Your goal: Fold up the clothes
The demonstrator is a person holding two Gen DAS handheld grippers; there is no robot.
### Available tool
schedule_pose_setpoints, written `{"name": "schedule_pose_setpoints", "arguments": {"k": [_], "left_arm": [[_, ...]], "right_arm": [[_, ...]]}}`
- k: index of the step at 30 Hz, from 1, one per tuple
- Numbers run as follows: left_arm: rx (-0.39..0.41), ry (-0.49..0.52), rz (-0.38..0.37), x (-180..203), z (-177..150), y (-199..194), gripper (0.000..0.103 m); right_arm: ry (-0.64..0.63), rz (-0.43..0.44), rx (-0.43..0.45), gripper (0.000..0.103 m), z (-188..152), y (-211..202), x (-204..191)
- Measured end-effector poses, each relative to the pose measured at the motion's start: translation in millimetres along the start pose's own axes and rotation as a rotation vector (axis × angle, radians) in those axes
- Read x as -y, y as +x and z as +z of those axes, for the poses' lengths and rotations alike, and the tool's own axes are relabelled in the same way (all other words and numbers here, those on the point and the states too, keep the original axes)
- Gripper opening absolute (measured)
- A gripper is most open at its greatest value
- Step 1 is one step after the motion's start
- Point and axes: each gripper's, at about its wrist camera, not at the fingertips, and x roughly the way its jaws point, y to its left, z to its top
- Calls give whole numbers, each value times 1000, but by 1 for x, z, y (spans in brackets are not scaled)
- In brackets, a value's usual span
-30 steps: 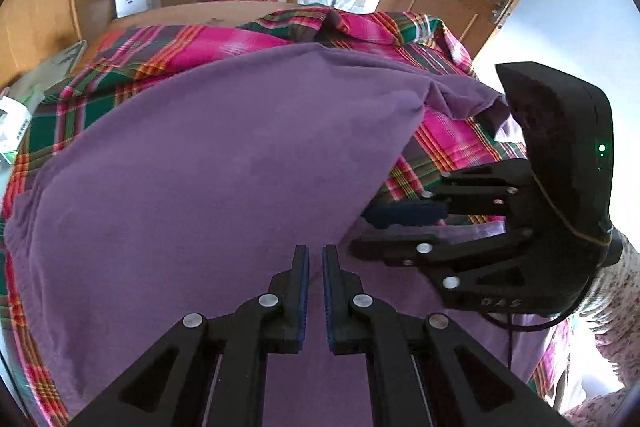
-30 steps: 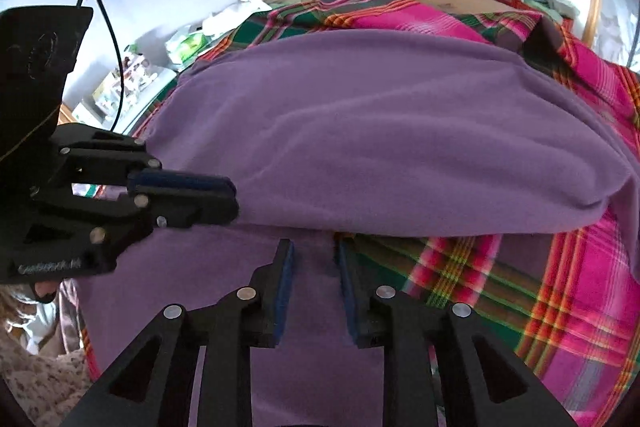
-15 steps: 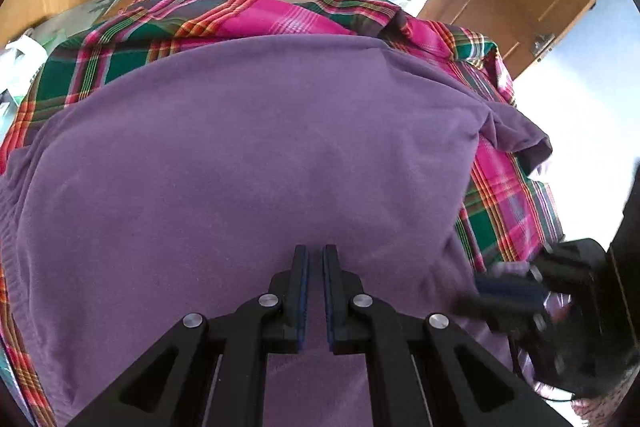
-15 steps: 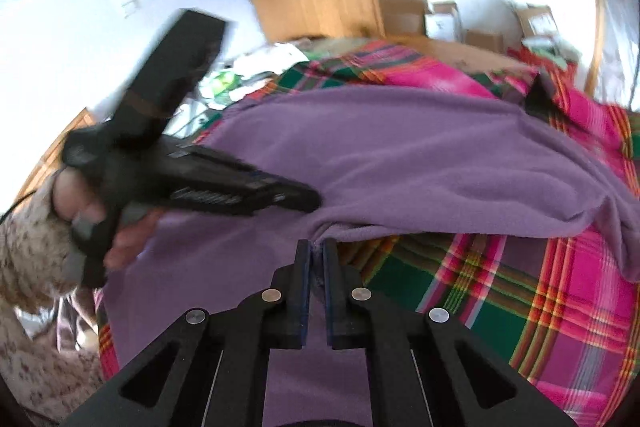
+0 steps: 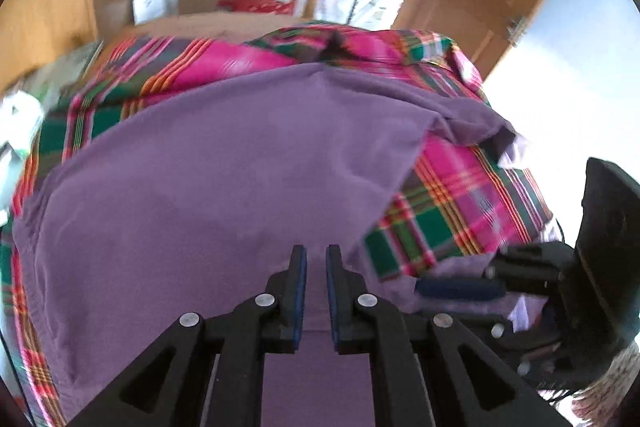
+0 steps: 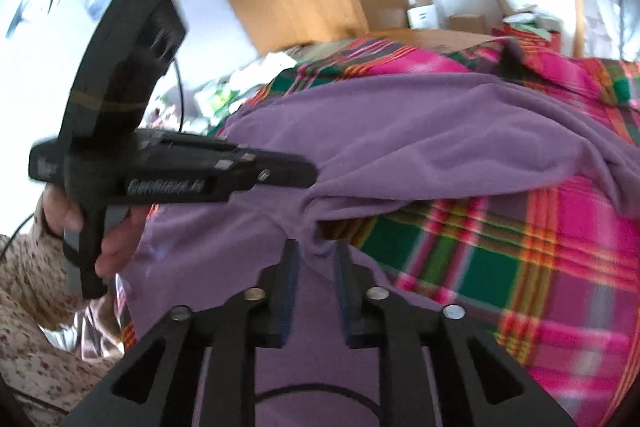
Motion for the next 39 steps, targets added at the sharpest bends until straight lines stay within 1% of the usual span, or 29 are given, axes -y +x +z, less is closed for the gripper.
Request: {"name": "schedule_pose_setpoints", "arguments": {"k": [2, 4, 8, 10, 12, 14, 18, 20, 21, 25, 32, 35, 36, 37, 39], "left_arm": [[-6, 64, 20, 18, -3, 1, 13], [-21, 104, 39, 30, -4, 7, 13], [-57, 126, 118, 39, -2, 22, 13], [-72, 128, 140, 42, -1, 30, 13], [-83, 125, 160, 43, 0, 38, 13], [-99, 125, 171, 43, -1, 44, 14], [-114, 133, 184, 44, -5, 51, 14], [-116, 135, 188, 45, -5, 51, 14], [-117, 134, 187, 45, -5, 51, 15], [-120, 140, 194, 44, -3, 54, 15], [-119, 154, 222, 50, 2, 60, 16], [-118, 143, 221, 49, 4, 60, 16], [-119, 140, 221, 49, 5, 60, 16], [-119, 137, 221, 49, 5, 60, 16], [-118, 138, 220, 49, 5, 60, 16]], "right_arm": [[65, -32, 43, 24, -6, -19, 18], [138, -104, 79, 25, -15, -38, 39], [278, -249, 131, 27, -31, -71, 82], [371, -285, 153, 29, -37, -85, 107], [432, -293, 170, 30, -40, -90, 124], [450, -304, 176, 30, -35, -91, 137], [436, -334, 196, 31, -18, -86, 152], [428, -350, 207, 39, -9, -84, 160], [437, -357, 215, 46, -7, -84, 165], [489, -369, 240, 47, 3, -84, 184], [545, -360, 245, 47, 11, -80, 206], [539, -371, 245, 45, 15, -77, 208], [531, -378, 244, 41, 16, -76, 207], [523, -383, 243, 35, 18, -76, 207], [508, -395, 247, 28, 20, -78, 205]]}}
